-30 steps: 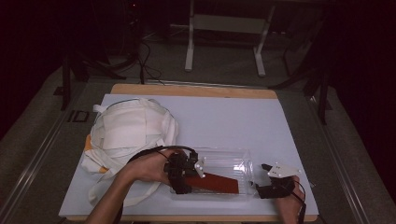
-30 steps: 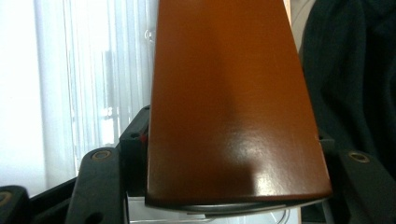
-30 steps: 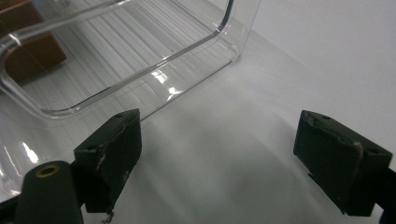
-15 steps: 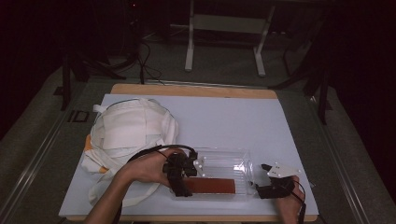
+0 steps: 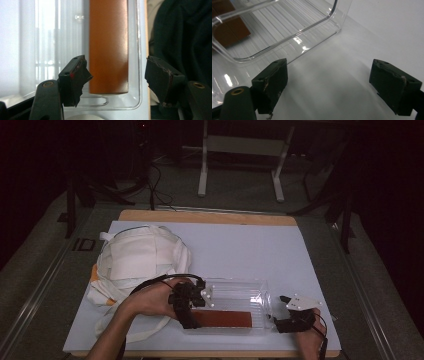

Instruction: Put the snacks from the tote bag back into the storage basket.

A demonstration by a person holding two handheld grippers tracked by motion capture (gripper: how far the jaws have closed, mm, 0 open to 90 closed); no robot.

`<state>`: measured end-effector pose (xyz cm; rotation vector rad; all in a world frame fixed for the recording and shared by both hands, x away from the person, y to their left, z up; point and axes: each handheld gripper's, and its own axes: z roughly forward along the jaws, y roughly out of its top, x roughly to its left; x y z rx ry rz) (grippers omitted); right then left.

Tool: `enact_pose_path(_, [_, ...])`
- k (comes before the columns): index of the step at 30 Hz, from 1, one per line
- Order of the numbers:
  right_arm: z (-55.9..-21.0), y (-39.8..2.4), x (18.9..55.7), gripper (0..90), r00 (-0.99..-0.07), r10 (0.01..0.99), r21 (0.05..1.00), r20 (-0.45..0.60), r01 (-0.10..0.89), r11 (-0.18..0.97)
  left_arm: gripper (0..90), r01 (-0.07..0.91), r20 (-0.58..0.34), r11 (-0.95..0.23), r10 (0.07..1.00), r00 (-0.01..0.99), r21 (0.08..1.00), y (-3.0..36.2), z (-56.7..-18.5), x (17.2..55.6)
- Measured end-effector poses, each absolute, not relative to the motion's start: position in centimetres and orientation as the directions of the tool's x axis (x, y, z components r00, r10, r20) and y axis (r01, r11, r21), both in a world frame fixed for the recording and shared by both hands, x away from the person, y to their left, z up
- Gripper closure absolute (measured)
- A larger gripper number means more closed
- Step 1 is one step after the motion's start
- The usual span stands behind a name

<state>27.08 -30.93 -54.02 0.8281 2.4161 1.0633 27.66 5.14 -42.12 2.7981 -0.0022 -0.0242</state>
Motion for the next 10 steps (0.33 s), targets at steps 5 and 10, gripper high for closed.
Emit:
enact_pose_path(5, [-54.0, -30.9, 27.1, 15.1, -0.757, 0.646, 0.758, -0.098, 0.364, 0.542, 33.9, 0.04, 0.012, -0.926, 0.048, 0.999, 0.375, 6.5, -42.0, 27.9])
enact_pose_path(10, [-54.0, -30.9, 27.1, 15.1, -0.758, 0.646, 0.757, -0.097, 0.365, 0.542, 31.9, 0.083, 0.068, -0.892, 0.126, 0.99, 0.444, 8.3, -41.9, 27.3])
